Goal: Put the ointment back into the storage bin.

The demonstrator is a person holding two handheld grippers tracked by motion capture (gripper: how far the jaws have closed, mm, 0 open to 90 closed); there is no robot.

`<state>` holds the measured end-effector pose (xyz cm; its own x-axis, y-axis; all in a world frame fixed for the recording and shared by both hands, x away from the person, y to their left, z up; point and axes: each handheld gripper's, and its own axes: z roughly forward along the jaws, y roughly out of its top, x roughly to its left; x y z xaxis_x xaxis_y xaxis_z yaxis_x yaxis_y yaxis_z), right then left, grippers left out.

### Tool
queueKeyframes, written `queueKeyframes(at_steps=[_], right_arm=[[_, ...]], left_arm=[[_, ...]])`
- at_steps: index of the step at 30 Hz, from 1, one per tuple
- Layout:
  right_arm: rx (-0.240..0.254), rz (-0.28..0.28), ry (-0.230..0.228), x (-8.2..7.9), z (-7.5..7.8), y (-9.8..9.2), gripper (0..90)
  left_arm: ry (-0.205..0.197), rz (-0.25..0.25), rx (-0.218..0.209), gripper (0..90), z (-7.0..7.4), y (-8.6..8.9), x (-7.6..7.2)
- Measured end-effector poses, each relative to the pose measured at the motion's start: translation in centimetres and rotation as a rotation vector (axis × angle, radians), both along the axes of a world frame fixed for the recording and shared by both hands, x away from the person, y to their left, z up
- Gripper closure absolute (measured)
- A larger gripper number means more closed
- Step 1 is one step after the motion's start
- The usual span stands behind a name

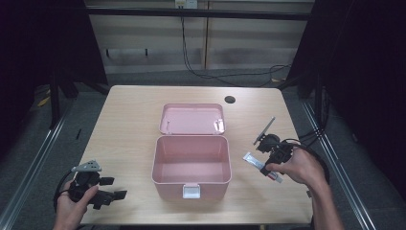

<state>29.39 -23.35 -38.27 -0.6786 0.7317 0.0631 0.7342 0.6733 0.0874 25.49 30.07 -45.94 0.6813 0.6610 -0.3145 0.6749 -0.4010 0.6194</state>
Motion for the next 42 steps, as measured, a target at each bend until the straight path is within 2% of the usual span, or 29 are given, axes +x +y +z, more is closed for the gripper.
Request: queueKeyframes(at_steps=[5, 6, 9, 14, 18, 20, 25, 33, 41, 42], right_arm=[[0.007, 0.012, -0.008, -0.2, 1.0, -0.2, 70.9], [0.006, 0.001, -0.021, -0.2, 1.2, -0.3, 70.9], [0.008, -0.008, -0.021, -0.2, 1.7, -0.4, 70.9], [0.022, 0.017, -0.026, -0.3, 2.7, -0.4, 70.9], [0.012, 0.056, -0.040, -0.3, 3.7, -0.1, 70.9], [0.025, 0.080, -0.050, -0.2, 4.4, 0.0, 70.9], [0.021, 0.103, -0.050, -0.2, 5.3, 0.1, 70.9], [0.046, 0.150, -0.071, -0.3, 6.8, 0.5, 70.9], [0.060, 0.197, -0.076, 0.0, 7.8, 2.0, 70.9], [0.060, 0.219, -0.077, 0.1, 7.9, 2.5, 70.9]], left_arm=[[0.000, -0.004, -0.010, 17.0, 0.1, 0.1, 0.0], [0.001, -0.004, -0.009, 17.0, 0.1, 0.0, 0.0], [0.000, -0.003, -0.009, 17.0, 0.1, 0.1, 0.0], [0.000, -0.003, -0.008, 17.0, 0.1, 0.1, 0.0], [0.001, -0.005, -0.008, 17.0, 0.1, 0.1, 0.0], [0.000, -0.004, -0.008, 17.0, 0.1, 0.1, 0.0], [0.000, -0.008, -0.005, 17.0, 0.1, 0.1, 0.0], [0.001, -0.007, -0.005, 17.0, 0.0, 0.1, 0.1], [0.000, -0.008, -0.004, 17.0, 0.0, 0.1, 0.1], [0.000, -0.007, -0.004, 17.0, 0.0, 0.0, 0.0]])
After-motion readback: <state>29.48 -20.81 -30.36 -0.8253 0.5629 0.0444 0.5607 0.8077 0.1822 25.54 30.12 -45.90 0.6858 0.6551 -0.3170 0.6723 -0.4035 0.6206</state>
